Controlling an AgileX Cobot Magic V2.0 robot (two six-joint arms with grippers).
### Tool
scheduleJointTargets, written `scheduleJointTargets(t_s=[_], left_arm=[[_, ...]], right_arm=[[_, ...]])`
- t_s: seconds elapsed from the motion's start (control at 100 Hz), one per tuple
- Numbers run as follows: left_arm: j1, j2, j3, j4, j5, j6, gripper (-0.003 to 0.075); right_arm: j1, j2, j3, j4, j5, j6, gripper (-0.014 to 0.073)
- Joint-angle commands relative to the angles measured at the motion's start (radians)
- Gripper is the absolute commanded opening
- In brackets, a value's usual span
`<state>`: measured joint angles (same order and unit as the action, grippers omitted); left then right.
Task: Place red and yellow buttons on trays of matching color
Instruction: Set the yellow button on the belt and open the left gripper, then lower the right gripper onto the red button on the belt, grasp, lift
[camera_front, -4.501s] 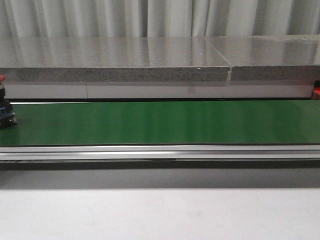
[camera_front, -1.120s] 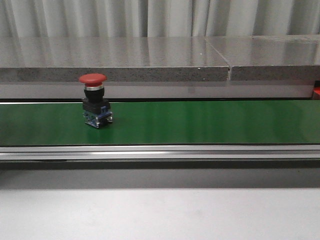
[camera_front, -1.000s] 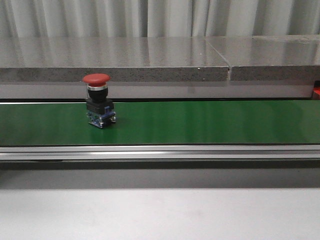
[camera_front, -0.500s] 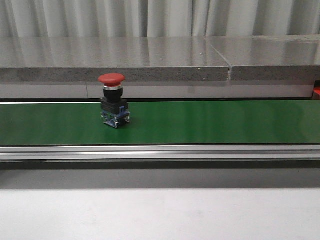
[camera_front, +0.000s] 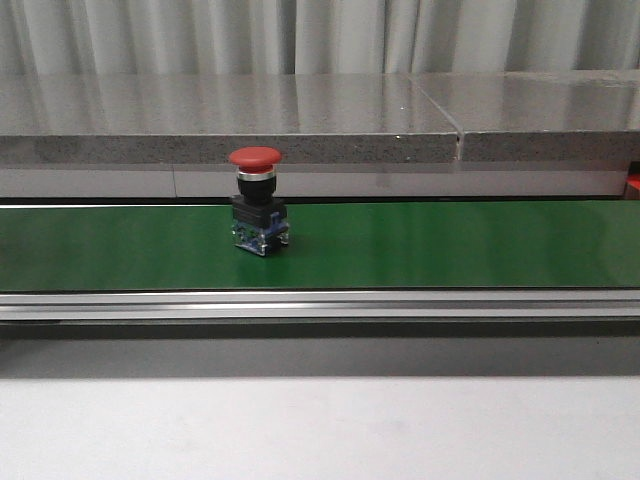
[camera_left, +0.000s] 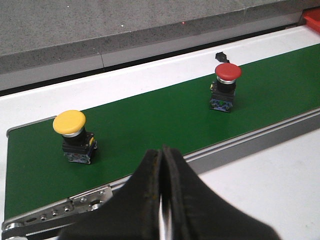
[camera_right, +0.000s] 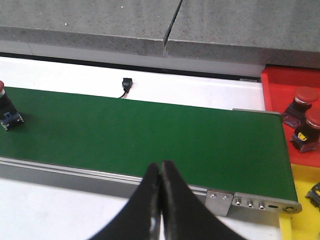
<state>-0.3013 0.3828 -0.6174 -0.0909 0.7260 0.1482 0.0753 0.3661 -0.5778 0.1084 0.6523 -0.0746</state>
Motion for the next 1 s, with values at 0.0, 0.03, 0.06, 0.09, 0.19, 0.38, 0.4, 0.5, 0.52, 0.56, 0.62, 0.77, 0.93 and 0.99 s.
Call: scheduleJointTargets(t_s=[0.0, 0.03, 0.06, 0.09, 0.19, 0.38, 0.4, 0.5, 0.52, 0.56, 0.62, 0.77, 0.93, 0.99], left_arm=[[-0.006, -0.025, -0.017, -0.020, -0.063, -0.012, -0.0021], [-0.006, -0.029, -0.017, -0.020, -0.063, -0.012, -0.0021], [-0.006, -0.034, -0.017, -0.020, -0.063, -0.012, -0.0021], [-0.006, -0.036, -0.017, -0.020, -0.063, -0.012, -0.0021], [-0.006, -0.036, -0.017, -0.020, -0.057, -0.012, -0.0021], [-0.006, -0.036, -0.017, -0.020, -0.059, -0.012, -0.0021], [-0.006, -0.036, -0.017, -0.020, -0.059, -0.012, -0.0021], [-0.006, -0.036, -0.017, -0.020, -0.059, -0.012, -0.0021], [-0.006, -0.036, -0.017, -0.020, -0.059, -0.012, -0.0021], [-0.006, -0.036, -0.017, -0.020, -0.059, -0.012, -0.0021], [-0.006, -0.036, -0.017, -0.020, -0.059, -0.012, -0.0021], [-0.006, -0.036, -0.017, -0.020, -0.059, -0.012, -0.0021], [-0.006, -0.036, -0.017, -0.020, -0.059, -0.012, -0.0021], [-0.006, -0.036, -0.017, -0.020, -0.059, -0.012, -0.0021]], right_arm=[[0.001, 0.044, -0.039, 0.009, -0.060, -0.004, -0.0066], [0.001, 0.059, -0.047, 0.009, -0.058, -0.004, -0.0066], [0.004, 0.077, -0.054, 0.009, -0.059, -0.004, -0.0066], [0.007, 0.091, -0.062, 0.009, -0.062, -0.004, -0.0066], [0.030, 0.145, -0.096, 0.009, -0.068, -0.004, -0.0066], [0.081, 0.280, -0.193, 0.009, -0.067, -0.004, -0.0066], [0.086, 0.295, -0.201, 0.009, -0.066, -0.004, -0.0066], [0.109, 0.378, -0.267, 0.009, -0.044, -0.004, -0.0065], [0.114, 0.389, -0.281, 0.009, -0.035, -0.004, -0.0065], [0.123, 0.423, -0.309, 0.009, -0.016, -0.004, -0.0064], [0.137, 0.482, -0.357, 0.009, 0.017, -0.005, -0.0041], [0.188, 0.631, -0.473, 0.009, 0.079, -0.006, 0.0218], [0.253, 0.790, -0.596, 0.009, 0.152, -0.006, 0.0604], [0.278, 0.851, -0.646, 0.009, 0.197, -0.006, 0.0667]])
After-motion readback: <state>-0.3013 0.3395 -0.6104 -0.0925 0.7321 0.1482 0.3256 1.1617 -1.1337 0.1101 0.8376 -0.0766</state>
